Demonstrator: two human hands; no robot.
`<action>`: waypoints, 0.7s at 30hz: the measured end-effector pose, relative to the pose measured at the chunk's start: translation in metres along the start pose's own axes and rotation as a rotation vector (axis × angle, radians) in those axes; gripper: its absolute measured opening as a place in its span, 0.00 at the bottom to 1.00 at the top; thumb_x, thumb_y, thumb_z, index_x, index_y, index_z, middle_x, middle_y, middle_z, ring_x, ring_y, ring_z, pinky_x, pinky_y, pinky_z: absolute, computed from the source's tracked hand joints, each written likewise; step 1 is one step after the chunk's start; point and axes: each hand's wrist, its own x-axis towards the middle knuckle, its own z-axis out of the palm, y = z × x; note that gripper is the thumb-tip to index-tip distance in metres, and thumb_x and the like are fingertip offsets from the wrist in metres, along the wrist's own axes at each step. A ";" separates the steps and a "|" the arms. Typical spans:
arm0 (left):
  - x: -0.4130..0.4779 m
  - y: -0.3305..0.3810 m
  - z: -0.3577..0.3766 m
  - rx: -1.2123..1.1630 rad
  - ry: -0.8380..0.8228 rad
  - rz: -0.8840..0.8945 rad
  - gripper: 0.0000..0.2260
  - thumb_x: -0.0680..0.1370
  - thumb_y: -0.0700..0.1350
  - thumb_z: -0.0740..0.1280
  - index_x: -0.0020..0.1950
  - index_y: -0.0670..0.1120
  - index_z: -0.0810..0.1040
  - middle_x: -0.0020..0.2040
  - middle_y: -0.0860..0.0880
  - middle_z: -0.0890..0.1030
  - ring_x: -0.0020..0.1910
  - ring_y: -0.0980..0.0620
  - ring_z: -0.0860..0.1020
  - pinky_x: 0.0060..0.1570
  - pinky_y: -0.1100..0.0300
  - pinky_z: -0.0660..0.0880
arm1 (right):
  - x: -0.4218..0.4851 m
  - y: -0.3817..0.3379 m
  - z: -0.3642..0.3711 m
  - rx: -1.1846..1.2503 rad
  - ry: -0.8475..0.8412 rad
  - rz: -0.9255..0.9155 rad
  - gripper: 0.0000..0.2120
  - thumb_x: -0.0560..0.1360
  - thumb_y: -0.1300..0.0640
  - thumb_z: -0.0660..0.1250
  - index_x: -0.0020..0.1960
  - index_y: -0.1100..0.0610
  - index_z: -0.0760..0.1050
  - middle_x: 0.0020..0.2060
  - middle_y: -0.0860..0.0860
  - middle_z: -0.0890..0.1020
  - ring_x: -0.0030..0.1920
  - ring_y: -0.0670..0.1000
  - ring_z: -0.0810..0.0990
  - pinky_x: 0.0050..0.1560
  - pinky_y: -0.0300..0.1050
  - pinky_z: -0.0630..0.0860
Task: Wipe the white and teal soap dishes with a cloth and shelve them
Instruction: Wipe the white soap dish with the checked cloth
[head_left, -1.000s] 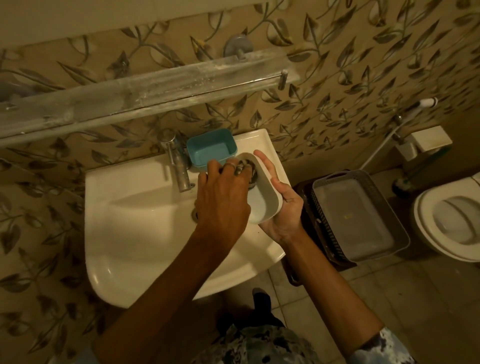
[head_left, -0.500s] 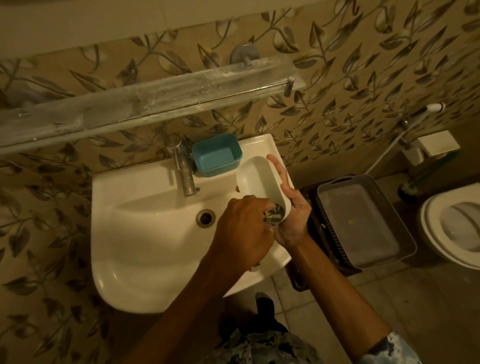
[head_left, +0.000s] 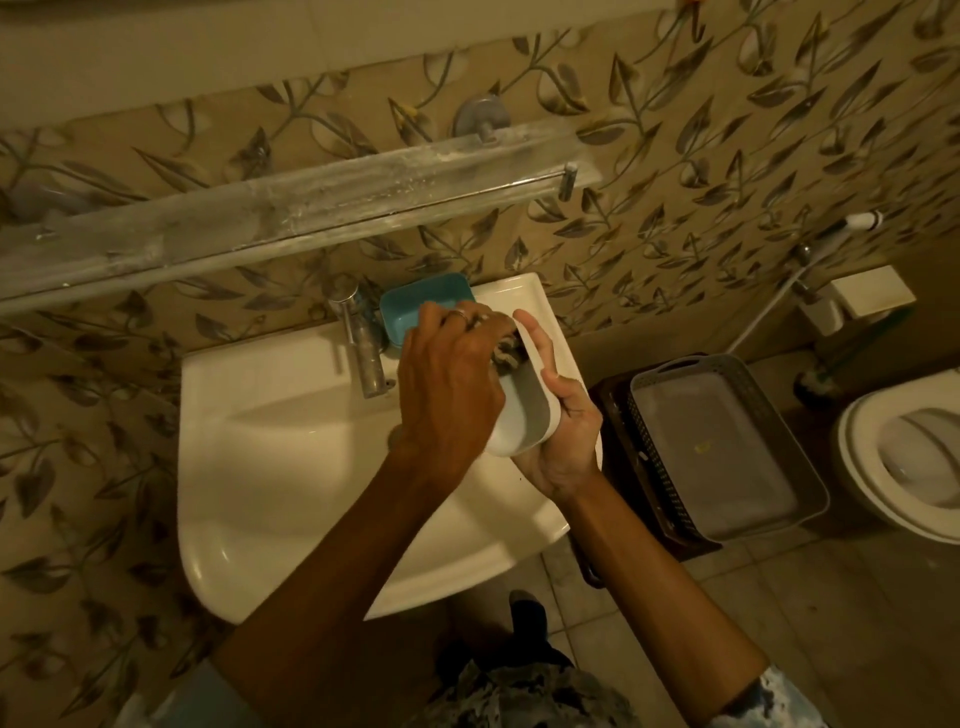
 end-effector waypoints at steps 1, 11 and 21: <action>0.001 -0.002 0.000 0.018 -0.004 -0.019 0.19 0.70 0.39 0.71 0.61 0.45 0.76 0.59 0.44 0.79 0.57 0.43 0.72 0.54 0.52 0.70 | -0.001 0.002 0.000 -0.012 -0.002 -0.003 0.28 0.74 0.52 0.53 0.74 0.52 0.62 0.71 0.62 0.68 0.63 0.60 0.73 0.58 0.55 0.75; -0.031 0.011 0.013 -0.173 -0.300 0.005 0.19 0.70 0.39 0.72 0.59 0.51 0.78 0.57 0.50 0.77 0.57 0.52 0.71 0.59 0.57 0.70 | 0.006 -0.003 -0.015 -0.029 0.088 -0.012 0.30 0.73 0.52 0.54 0.75 0.53 0.62 0.60 0.63 0.72 0.53 0.57 0.77 0.48 0.50 0.80; -0.010 -0.007 0.016 0.115 -0.166 0.108 0.23 0.67 0.41 0.75 0.61 0.50 0.77 0.64 0.45 0.75 0.61 0.43 0.68 0.56 0.50 0.67 | -0.005 0.000 -0.016 0.012 0.010 0.046 0.28 0.76 0.52 0.50 0.76 0.55 0.60 0.71 0.65 0.66 0.62 0.60 0.73 0.53 0.50 0.79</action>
